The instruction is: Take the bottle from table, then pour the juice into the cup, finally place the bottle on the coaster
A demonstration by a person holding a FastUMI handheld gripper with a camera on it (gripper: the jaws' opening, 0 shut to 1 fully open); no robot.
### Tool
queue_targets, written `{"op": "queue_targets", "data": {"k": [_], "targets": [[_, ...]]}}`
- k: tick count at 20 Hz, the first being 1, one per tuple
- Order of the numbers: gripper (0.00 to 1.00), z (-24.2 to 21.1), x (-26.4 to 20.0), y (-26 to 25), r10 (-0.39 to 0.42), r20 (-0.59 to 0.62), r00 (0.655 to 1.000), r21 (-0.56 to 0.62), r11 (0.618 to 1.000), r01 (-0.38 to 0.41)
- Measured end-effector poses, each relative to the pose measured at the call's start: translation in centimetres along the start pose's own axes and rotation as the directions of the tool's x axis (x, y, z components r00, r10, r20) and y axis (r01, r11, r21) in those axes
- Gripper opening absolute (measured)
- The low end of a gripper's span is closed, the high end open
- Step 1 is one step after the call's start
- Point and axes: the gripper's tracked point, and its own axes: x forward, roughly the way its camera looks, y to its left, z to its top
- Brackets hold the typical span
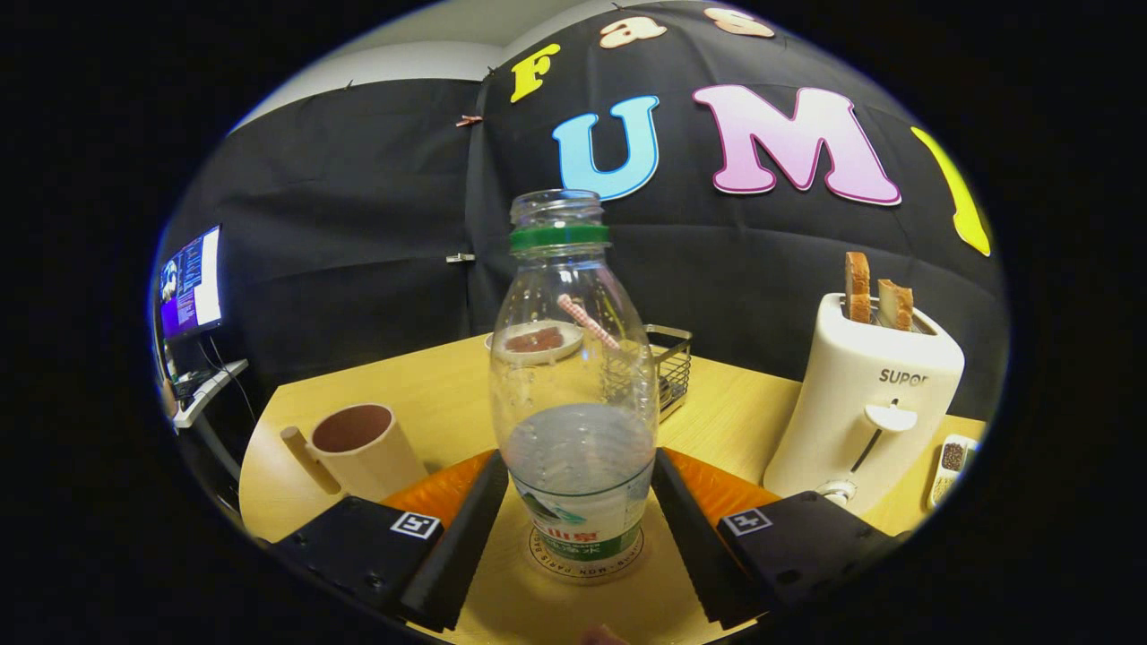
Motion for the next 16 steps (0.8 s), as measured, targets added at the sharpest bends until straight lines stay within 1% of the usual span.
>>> {"op": "queue_targets", "data": {"k": [4, 6, 9, 12, 16], "targets": [[0.98, 1.5, -1.5, -0.7, -0.049, 0.010, 0.999, -0.054, 0.997, 0.049], [0.98, 2.7, -2.6, -0.7, -0.067, 0.020, 0.998, -0.062, 0.996, 0.068], [0.98, 4.9, -4.2, 0.4, -0.059, 0.040, 0.997, -0.073, 0.995, 0.062], [0.98, 6.2, -6.7, 1.8, -0.075, 0.038, 0.996, -0.065, 0.995, 0.078], [0.97, 7.4, -10.4, 2.2, -0.169, 0.034, 0.985, -0.066, 0.983, 0.171]]}}
